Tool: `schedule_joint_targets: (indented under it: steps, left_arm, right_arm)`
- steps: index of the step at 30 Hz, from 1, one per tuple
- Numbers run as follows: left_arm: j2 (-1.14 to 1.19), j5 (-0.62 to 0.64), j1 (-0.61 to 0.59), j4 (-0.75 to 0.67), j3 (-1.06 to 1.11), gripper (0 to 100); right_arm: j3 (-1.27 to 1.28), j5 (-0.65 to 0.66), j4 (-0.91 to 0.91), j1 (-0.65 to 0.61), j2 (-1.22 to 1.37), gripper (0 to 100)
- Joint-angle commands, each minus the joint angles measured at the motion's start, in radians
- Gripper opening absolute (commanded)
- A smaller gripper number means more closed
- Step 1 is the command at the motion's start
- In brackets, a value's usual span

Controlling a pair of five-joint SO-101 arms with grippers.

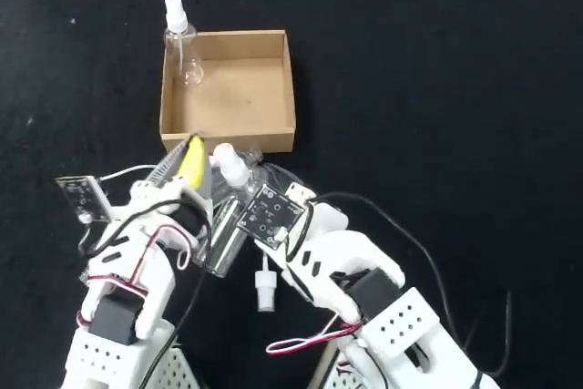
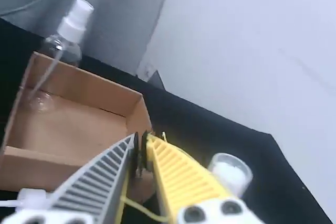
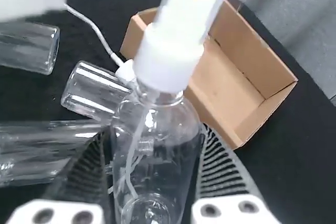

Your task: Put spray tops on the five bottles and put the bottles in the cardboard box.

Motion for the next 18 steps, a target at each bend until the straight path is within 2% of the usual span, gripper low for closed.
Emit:
schedule_joint_targets:
  steps: [1, 6, 12, 18]
  left_arm:
    - [-0.015, 0.018, -0.051, -0.025, -0.061, 3]
    - [-0.014, 0.012, -0.045, -0.026, -0.028, 3]
    - [-0.014, -0.129, 0.033, -0.025, 0.024, 3]
    - [-0.014, -0.181, 0.064, -0.026, 0.054, 3]
  right_arm:
    - [-0.079, 0.006, -0.038, 0.018, 0.004, 2.8]
    - [-0.091, 0.006, -0.038, 0.017, 0.004, 2.8]
    - [-0.102, 0.012, -0.037, 0.015, 0.004, 2.8]
    - [-0.102, 0.015, -0.029, -0.017, 0.004, 2.8]
